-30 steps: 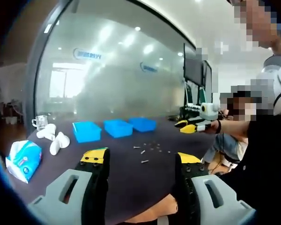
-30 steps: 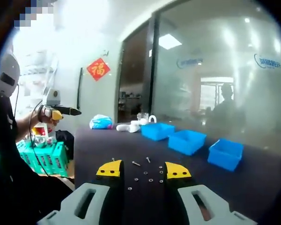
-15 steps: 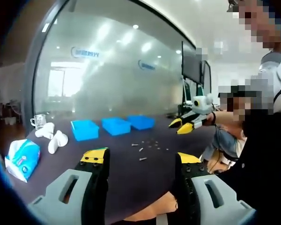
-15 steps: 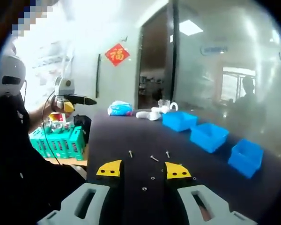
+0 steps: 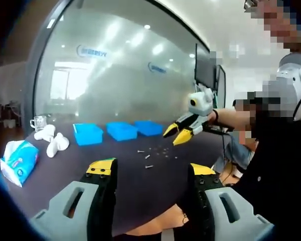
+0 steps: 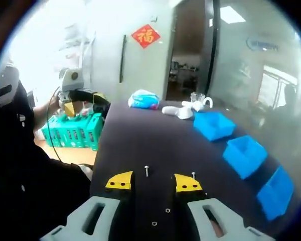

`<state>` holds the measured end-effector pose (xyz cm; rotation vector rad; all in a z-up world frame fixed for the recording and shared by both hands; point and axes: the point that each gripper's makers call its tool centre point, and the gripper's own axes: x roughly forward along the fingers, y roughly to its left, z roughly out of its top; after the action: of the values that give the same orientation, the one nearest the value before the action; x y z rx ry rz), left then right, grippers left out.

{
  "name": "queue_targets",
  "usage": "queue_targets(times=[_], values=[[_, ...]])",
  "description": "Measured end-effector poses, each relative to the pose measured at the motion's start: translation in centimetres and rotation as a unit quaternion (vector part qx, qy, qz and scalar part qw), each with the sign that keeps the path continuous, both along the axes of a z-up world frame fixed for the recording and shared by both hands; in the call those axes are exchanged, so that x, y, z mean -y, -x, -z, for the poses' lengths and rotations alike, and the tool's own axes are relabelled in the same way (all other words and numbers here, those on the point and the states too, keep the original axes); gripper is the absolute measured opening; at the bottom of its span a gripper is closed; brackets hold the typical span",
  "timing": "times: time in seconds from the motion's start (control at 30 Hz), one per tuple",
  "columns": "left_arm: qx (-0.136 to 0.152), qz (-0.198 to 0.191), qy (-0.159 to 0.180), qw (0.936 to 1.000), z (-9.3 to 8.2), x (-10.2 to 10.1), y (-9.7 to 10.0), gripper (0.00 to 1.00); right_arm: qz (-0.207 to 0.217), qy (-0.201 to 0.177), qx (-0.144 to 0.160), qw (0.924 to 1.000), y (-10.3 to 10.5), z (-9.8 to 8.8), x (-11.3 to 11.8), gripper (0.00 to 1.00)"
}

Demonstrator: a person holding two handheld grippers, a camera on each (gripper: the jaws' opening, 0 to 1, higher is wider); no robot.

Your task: Sort the screws, nuts, and washers into the corresponding bins

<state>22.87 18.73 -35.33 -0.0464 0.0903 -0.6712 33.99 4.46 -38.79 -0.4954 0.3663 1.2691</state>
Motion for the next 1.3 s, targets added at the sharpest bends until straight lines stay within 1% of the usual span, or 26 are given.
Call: queue_targets(times=[0.07,0.1,0.13,0.23,0.27,0.3,0.33,0.43,0.5,0.7,0.77,0.83,1.1,1.3], values=[[0.000,-0.002,0.000,1.0000,0.0,-0.1,0.1,0.54,-0.014,0.020,-0.002,0.9997,0.0,0.5,-0.6,0.25],[0.000,-0.003,0.001,1.0000,0.0,-0.2,0.1,0.54,-0.023,0.026,-0.008,0.9994,0.1,0.7,-1.2,0.24],[0.000,-0.005,0.001,1.0000,0.0,-0.3,0.2,0.54,-0.028,0.033,-0.020,0.9989,0.2,1.0,-1.5,0.23],[0.000,-0.009,0.003,1.0000,0.1,-0.6,0.4,0.54,-0.038,0.052,-0.023,0.9977,-0.3,1.6,-2.3,0.22],[0.000,-0.011,0.005,0.9999,0.1,-0.7,0.5,0.54,-0.042,0.058,-0.027,0.9971,-0.3,1.8,-2.6,0.22],[0.000,-0.012,0.006,0.9999,0.2,-0.7,0.6,0.54,-0.047,0.068,-0.037,0.9959,-0.3,2.2,-2.8,0.22],[-0.001,-0.014,0.006,0.9999,0.3,-0.8,0.6,0.54,-0.051,0.076,-0.040,0.9950,-0.3,2.4,-3.1,0.22],[-0.002,-0.019,0.006,0.9998,0.4,-1.1,0.7,0.54,-0.068,0.114,-0.042,0.9903,-0.2,3.4,-3.6,0.20],[-0.002,-0.022,0.007,0.9997,0.5,-1.3,0.8,0.54,-0.071,0.125,-0.053,0.9881,-0.1,3.8,-4.0,0.18],[-0.003,-0.025,0.007,0.9997,0.5,-1.5,0.8,0.54,-0.098,0.174,-0.054,0.9783,0.3,5.2,-4.7,0.17],[-0.004,-0.023,0.001,0.9997,0.7,-1.4,0.8,0.54,-0.104,0.195,-0.057,0.9735,0.4,5.9,-4.7,0.14],[-0.006,-0.022,-0.003,0.9997,0.9,-1.3,0.8,0.55,-0.117,0.217,-0.055,0.9677,0.6,6.6,-4.7,0.13],[-0.013,-0.010,-0.009,0.9998,1.3,-0.3,1.0,0.55,-0.127,0.241,-0.063,0.9602,0.3,7.2,-5.5,0.10],[-0.014,-0.013,-0.009,0.9998,1.3,-0.4,1.1,0.55,-0.132,0.257,-0.075,0.9546,0.2,7.8,-5.5,0.08]])
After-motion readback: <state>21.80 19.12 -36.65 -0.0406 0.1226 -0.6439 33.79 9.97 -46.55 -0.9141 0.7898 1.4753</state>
